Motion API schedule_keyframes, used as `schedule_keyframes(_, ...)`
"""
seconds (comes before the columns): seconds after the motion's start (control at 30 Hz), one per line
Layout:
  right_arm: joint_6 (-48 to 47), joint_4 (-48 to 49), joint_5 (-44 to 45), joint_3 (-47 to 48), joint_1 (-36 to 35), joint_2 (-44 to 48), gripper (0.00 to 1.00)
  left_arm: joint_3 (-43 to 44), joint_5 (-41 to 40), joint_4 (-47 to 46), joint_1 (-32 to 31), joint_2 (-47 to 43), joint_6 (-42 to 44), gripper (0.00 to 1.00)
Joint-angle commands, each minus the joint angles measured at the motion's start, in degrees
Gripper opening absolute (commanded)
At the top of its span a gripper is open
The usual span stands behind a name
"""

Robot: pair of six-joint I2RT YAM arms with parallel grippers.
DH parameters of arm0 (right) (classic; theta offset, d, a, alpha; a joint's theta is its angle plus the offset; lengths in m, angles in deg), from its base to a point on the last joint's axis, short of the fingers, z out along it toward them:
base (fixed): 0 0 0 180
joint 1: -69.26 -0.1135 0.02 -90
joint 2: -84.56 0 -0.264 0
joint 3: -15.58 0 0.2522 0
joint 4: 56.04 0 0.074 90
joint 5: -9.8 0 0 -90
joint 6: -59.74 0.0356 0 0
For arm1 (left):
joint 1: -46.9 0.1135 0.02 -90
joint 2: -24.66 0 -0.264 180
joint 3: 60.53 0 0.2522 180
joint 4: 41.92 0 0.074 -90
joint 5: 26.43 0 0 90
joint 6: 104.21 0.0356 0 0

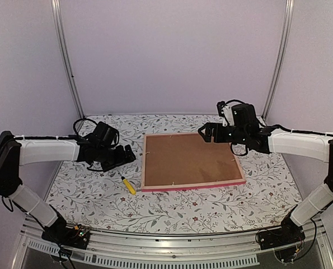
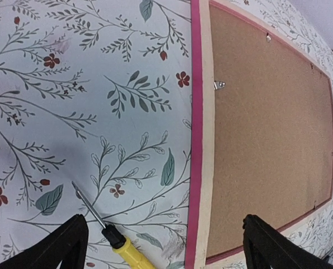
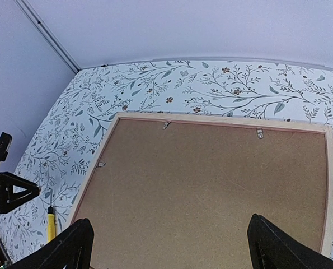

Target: Take the photo out of the frame

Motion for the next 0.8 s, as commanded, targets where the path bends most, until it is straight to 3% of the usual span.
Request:
schedule_keyframes(0.0, -0.82, 2.64, -2.43, 0.06, -0.53, -0.61, 0.99, -1.65, -7.08, 2.83, -3.83, -2.15, -7.70, 0.97)
schedule_keyframes(0.17, -1.65, 2.72, -3.07, 0.76, -0.50, -1.23, 0.99, -1.52, -9.21, 4.28, -4.45, -0.93, -10.64, 0.95)
schedule_keyframes(0.37, -1.65, 2.68, -4.10, 1.24, -0.50, -0.90, 0.99, 3.59, -13.15, 9.96, -2.92, 2.66, -3.73, 0.91)
schedule_keyframes(0.63, -1.16, 2.22, -6.51, -0.75, -0.50, 1.31, 0.99, 7.37, -9.88, 14.26, -2.63, 5.79, -1.64, 0.87)
schedule_keyframes(0.77, -1.57, 0.93, -7.43, -0.90, -0.45, 1.18, 0.99, 7.25, -7.22, 12.09, -0.25, 6.31, -4.14, 0.84)
